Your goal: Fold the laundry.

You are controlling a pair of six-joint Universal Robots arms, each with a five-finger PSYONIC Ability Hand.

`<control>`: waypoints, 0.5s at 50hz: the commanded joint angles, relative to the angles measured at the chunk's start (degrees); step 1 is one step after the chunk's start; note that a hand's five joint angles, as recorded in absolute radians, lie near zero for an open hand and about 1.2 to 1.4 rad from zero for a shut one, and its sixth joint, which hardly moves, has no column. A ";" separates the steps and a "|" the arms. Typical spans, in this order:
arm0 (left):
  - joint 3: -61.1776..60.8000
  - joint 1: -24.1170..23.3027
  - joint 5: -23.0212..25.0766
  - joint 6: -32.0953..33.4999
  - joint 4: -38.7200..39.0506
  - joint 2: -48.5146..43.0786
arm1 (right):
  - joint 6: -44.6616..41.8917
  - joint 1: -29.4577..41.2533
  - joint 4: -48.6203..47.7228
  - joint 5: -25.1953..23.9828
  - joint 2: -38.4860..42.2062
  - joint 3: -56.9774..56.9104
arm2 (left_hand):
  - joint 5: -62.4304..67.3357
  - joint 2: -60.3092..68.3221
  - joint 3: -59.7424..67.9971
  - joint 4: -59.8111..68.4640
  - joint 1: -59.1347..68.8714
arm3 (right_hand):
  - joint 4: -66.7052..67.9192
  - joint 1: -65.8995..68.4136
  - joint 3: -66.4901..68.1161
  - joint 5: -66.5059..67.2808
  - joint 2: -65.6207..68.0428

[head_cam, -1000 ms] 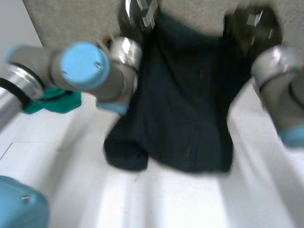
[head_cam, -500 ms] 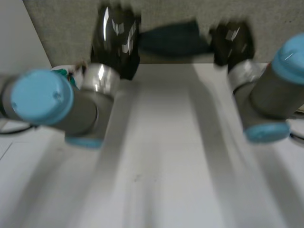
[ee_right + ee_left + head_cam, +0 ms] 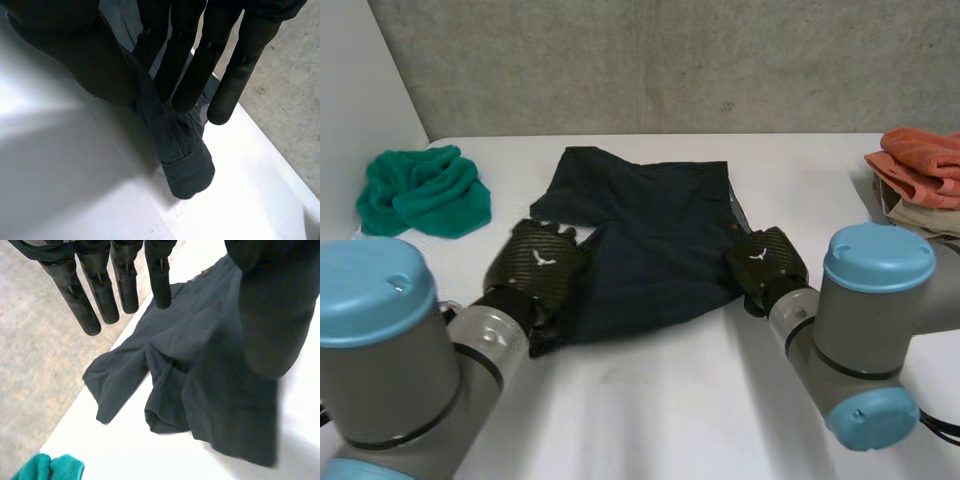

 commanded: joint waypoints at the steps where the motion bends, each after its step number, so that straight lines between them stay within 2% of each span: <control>1: -2.29 6.65 0.46 -7.69 -1.48 1.36 | 0.67 -0.58 0.06 -1.61 -2.16 3.40 | 4.15 3.18 3.23 3.95 2.89 | 11.28 15.78 11.68 11.97 12.33; 5: -3.17 8.59 0.99 -10.25 -1.31 0.66 | 0.76 -0.67 0.06 -1.62 -2.16 4.02 | 6.00 5.03 5.08 5.80 4.74 | 11.28 15.78 11.68 11.97 12.33; 15: -3.70 8.60 5.82 -14.82 -2.97 -3.47 | 0.93 -0.67 0.05 -1.26 -2.08 4.02 | 25.18 24.21 24.26 24.98 23.92 | 11.28 15.78 11.68 11.97 12.33; 18: -5.54 8.42 6.17 -14.91 -3.68 -3.21 | 0.93 -0.58 0.05 -1.26 -2.08 4.11 | 24.69 23.71 23.77 24.48 23.43 | 11.28 15.78 11.68 11.97 12.33; 25: -6.78 6.40 6.26 -14.91 -2.89 -3.65 | 0.93 -0.14 -0.03 -1.18 -2.08 4.19 | 14.77 13.79 13.84 14.56 13.51 | 11.28 15.78 11.68 11.97 12.33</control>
